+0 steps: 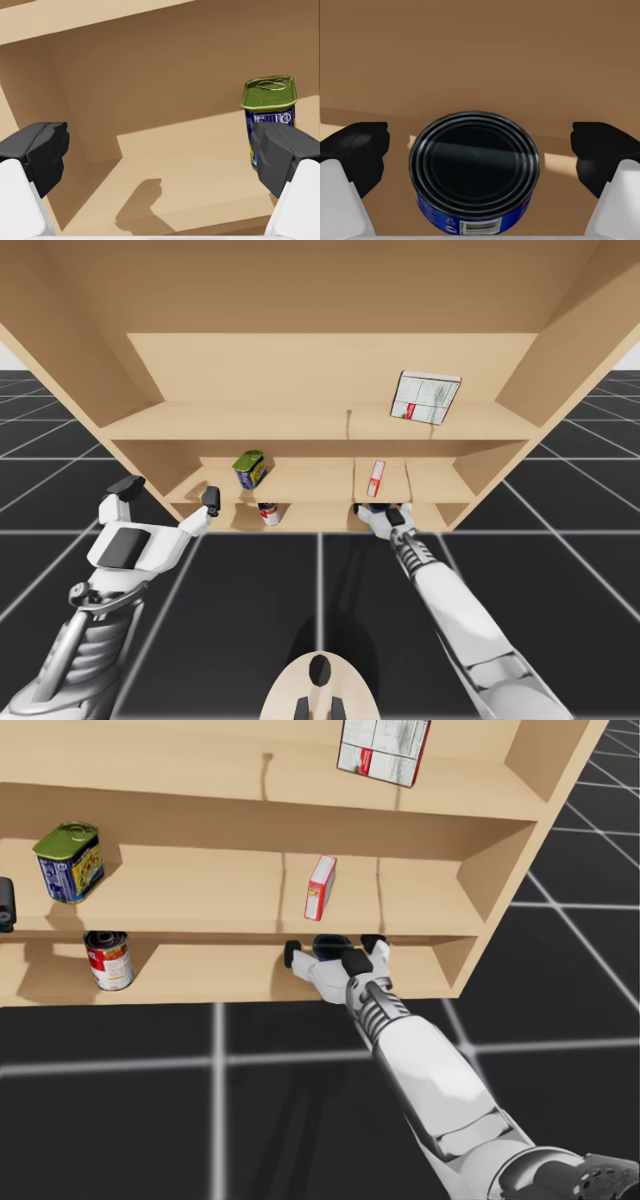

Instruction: Look through the shelves, find the tuna can, and take it.

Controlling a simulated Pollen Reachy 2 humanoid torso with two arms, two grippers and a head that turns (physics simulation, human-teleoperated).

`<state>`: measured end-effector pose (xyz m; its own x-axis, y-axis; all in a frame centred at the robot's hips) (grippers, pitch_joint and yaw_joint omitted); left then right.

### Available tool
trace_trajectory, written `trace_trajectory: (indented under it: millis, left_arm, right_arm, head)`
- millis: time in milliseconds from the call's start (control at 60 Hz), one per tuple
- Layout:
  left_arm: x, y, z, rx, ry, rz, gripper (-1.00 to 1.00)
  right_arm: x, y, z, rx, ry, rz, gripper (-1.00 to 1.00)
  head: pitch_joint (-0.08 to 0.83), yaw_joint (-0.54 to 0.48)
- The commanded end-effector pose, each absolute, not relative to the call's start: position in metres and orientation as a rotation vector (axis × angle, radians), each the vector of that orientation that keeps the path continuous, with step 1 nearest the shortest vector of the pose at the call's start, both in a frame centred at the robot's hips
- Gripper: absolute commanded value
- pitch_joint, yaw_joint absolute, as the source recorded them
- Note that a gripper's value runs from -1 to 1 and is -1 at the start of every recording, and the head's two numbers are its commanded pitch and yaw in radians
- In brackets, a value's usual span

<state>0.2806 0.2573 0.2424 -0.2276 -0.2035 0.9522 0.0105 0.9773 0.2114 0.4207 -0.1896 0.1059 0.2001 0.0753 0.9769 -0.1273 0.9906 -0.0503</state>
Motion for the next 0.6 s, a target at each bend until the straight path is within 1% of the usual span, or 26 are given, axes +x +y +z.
trace_trajectory:
  millis: [17, 50, 67, 83, 100, 117, 133, 150, 267, 450, 600]
  left_arm:
    - [0.281, 0.257, 0.242, 0.144, -1.789, -0.201, -1.0]
    - [0.281, 0.257, 0.242, 0.144, -1.789, -0.201, -1.0]
    - [0.281, 0.257, 0.241, 0.144, -1.788, -0.202, -1.0]
    - [0.281, 0.257, 0.241, 0.145, -1.788, -0.203, -1.0]
    - [0.281, 0.257, 0.241, 0.144, -1.788, -0.203, -1.0]
    - [0.281, 0.257, 0.241, 0.144, -1.788, -0.203, -1.0]
    - [0.281, 0.257, 0.241, 0.145, -1.788, -0.204, -1.0]
    - [0.281, 0.257, 0.241, 0.145, -1.788, -0.204, -1.0]
    - [0.281, 0.257, 0.241, 0.145, -1.788, -0.204, -1.0]
    - [0.281, 0.257, 0.241, 0.145, -1.787, -0.206, -1.0]
    - [0.281, 0.256, 0.241, 0.145, -1.787, -0.206, -1.0]
  right_arm:
    - [0.412, -0.146, 0.08, 0.168, -1.244, 0.122, -1.0]
    - [0.411, -0.146, 0.079, 0.185, -1.223, 0.115, -1.0]
    - [0.411, -0.146, 0.079, 0.184, -1.218, 0.113, -0.91]
    - [0.409, -0.147, 0.078, 0.179, -1.213, 0.11, -0.73]
    - [0.408, -0.147, 0.077, 0.177, -1.217, 0.105, -0.12]
    - [0.408, -0.148, 0.076, 0.182, -1.21, 0.108, 0.61]
    - [0.407, -0.148, 0.076, 0.194, -1.191, 0.097, 0.96]
    - [0.407, -0.148, 0.076, 0.199, -1.181, 0.093, 1.0]
    - [0.403, -0.15, 0.074, 0.2, -1.154, 0.081, 1.0]
    - [0.396, -0.147, 0.075, 0.222, -1.152, 0.088, 1.0]
    - [0.392, -0.147, 0.088, 0.221, -1.211, 0.097, 1.0]
  head:
    - [0.607, -0.21]
    - [0.609, -0.22]
    - [0.609, -0.21]
    - [0.609, -0.21]
    - [0.609, -0.21]
    - [0.609, -0.21]
    - [0.609, -0.21]
    - [0.61, -0.21]
    - [0.61, -0.22]
    - [0.612, -0.22]
    - [0.612, -0.22]
